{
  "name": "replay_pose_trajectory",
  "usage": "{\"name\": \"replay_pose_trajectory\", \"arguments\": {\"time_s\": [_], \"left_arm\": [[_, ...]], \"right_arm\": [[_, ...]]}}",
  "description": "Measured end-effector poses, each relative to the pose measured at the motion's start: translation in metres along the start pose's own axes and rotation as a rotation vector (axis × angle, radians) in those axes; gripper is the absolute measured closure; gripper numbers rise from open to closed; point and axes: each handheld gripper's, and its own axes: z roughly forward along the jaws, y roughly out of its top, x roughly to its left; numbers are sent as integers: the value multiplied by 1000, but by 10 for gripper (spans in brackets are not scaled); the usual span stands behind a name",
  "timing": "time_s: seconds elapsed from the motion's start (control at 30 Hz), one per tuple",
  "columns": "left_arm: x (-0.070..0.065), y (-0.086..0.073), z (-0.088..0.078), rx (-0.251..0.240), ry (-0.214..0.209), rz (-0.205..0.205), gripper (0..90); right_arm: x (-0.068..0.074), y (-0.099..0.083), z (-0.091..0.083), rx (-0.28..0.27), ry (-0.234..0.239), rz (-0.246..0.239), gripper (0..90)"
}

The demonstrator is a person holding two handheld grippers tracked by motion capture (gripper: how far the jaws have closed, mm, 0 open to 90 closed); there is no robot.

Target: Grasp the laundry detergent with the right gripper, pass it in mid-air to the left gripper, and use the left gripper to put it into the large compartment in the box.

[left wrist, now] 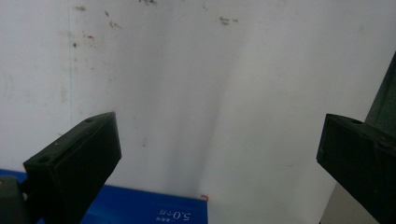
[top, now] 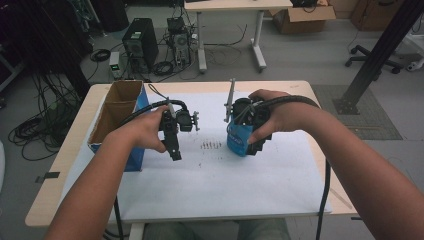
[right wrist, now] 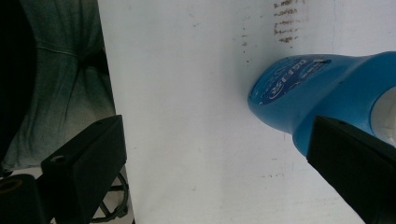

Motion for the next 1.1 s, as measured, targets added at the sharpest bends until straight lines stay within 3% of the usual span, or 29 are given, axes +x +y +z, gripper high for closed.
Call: {"name": "replay_pose_trajectory", "arguments": {"time_s": [0.37,0.57,0.73,1.1], "left_arm": [[1,-2,-2,11,-5,6,2],[-1,-4,1,2,-2,1,2],[-4,-5,1,0,-15,-10,2],[-15,-2,-5,2,-6,36,2]], "right_arm": [[-3,-1,1,-10,-1,16,48],[-2,-3,6,-12,4,7,49],[-1,-9,13,-18,12,27,52],[7,-30,31,-62,11,89,55]]}}
